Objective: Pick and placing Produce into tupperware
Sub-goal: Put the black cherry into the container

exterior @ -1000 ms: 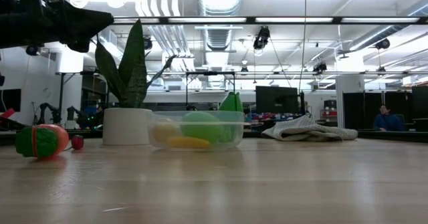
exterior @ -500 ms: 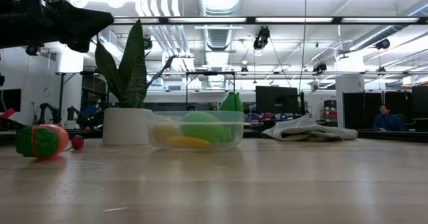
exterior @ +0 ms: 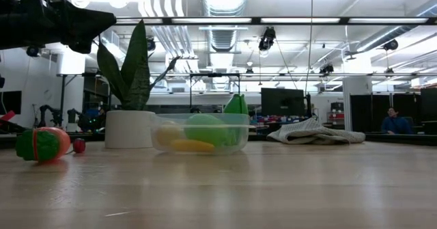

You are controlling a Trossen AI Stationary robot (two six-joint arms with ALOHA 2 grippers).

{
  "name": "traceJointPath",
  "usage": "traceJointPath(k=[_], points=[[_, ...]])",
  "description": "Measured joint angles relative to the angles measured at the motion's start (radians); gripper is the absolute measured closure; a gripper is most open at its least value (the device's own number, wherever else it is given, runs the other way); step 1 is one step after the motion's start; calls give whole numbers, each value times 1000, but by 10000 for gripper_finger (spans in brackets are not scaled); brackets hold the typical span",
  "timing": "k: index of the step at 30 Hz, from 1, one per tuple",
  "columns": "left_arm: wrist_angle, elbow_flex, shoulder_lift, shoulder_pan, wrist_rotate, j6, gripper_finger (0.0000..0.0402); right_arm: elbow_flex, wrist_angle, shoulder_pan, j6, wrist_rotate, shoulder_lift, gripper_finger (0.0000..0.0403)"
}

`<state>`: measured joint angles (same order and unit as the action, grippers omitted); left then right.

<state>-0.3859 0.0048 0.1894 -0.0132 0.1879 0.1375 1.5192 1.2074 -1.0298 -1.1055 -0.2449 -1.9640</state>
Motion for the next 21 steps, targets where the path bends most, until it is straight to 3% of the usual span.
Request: traceJointPath(k=[5,21], points=[[0,0,0,0,0,0,353,-29,-11,0,81,9,0,129],[0,0,0,0,0,0,353,-201,-228,0,75,44,-2,138]])
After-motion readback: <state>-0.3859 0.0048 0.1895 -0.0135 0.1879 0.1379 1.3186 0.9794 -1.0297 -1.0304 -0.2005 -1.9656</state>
